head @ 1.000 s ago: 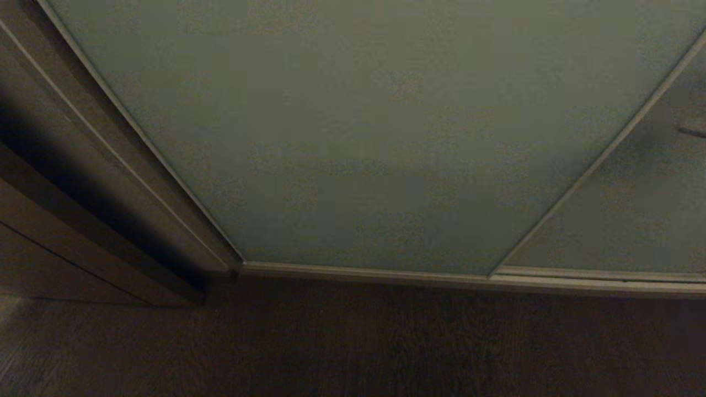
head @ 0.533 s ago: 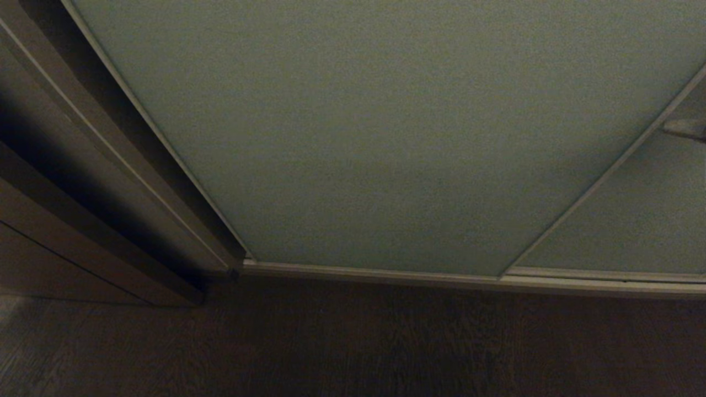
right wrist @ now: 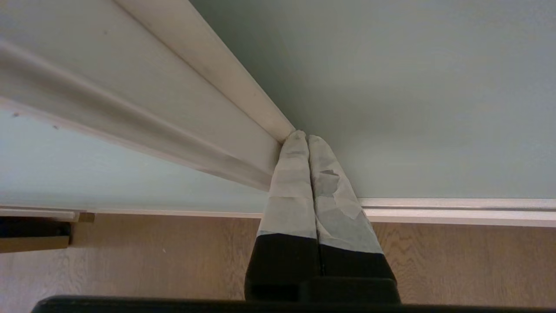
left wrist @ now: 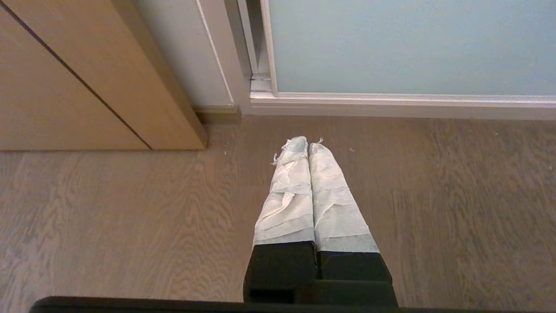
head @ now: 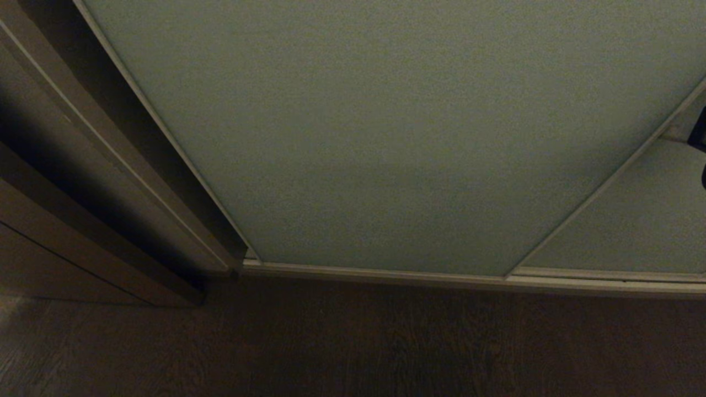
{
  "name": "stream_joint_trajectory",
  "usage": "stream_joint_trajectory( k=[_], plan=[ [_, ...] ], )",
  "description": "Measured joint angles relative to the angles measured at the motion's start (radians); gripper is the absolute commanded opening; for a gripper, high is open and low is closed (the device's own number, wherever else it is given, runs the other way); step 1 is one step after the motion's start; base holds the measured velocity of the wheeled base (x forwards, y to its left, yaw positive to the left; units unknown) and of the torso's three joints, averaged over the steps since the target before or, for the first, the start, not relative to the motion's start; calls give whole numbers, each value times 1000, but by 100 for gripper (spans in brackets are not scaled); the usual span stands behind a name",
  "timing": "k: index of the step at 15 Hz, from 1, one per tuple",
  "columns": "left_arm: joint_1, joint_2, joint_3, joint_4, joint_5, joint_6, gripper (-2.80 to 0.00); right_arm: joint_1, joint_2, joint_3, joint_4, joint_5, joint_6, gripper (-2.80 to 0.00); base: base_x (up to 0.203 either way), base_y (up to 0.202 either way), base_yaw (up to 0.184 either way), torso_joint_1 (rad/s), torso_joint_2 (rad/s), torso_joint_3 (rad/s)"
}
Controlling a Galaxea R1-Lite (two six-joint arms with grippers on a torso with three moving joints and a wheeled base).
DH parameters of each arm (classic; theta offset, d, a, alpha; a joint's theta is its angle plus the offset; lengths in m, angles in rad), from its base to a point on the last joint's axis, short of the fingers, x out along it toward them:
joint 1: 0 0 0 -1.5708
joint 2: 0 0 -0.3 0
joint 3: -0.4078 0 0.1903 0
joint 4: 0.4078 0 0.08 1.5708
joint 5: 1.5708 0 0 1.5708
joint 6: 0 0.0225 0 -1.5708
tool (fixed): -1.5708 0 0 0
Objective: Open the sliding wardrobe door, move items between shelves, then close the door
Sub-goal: Close the door
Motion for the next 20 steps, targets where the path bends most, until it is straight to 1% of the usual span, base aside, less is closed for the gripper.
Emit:
stream_joint_trajectory(
  k=[7, 16, 18, 20],
  plan=[
    [0, 0, 0, 0, 0, 0, -280, 20, -38, 16, 8, 1, 19, -280, 0, 0, 0, 0, 0, 0],
    [0, 0, 0, 0, 0, 0, -280, 49, -60, 39, -2, 3, 14, -280, 0, 0, 0, 0, 0, 0],
    [0, 0, 0, 0, 0, 0, -280, 46, -92, 54, -3, 0, -24, -280, 0, 0, 0, 0, 0, 0],
    [0, 0, 0, 0, 0, 0, -280, 36, -135, 91, 7, -19, -118, -280, 0, 0, 0, 0, 0, 0]
  ],
)
